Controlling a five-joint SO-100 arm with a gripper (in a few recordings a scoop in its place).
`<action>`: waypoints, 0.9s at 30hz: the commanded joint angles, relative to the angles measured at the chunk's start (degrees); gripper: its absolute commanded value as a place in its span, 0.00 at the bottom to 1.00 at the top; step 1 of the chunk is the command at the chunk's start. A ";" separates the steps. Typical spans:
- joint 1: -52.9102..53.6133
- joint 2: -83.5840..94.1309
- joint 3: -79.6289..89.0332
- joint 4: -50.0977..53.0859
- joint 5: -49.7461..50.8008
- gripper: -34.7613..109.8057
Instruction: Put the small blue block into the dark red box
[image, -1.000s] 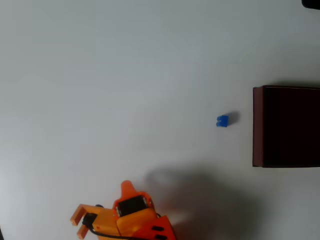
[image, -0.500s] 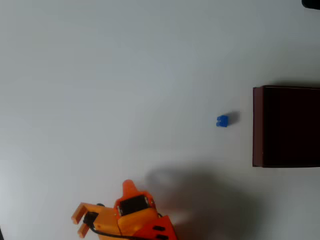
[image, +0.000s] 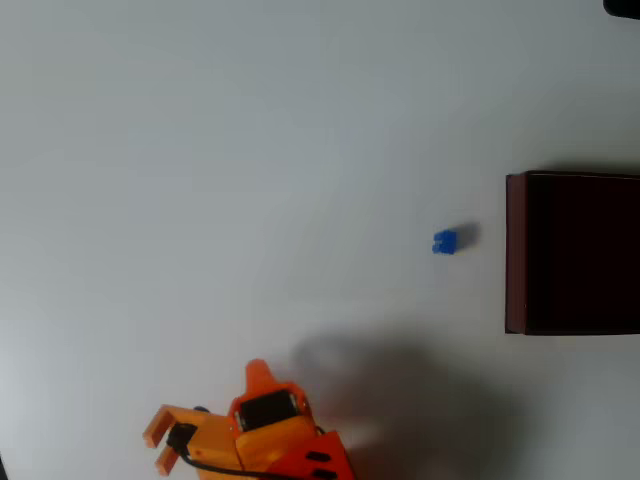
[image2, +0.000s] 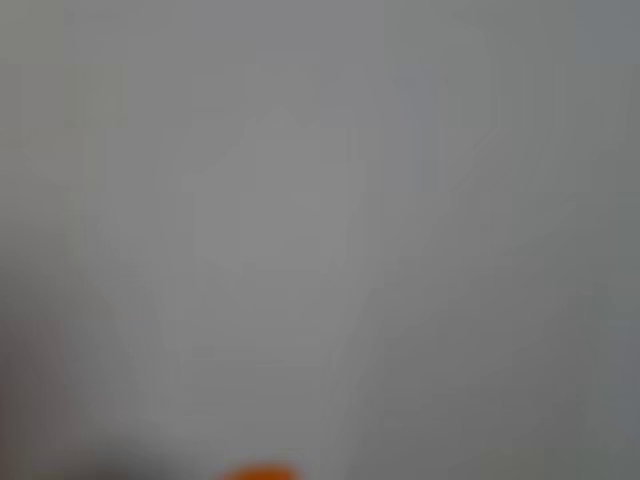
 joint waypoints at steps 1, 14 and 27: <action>-0.35 0.44 0.26 0.35 0.88 0.24; 1.05 0.53 -4.31 1.58 29.09 0.24; 27.77 -38.58 -39.64 5.45 40.69 0.40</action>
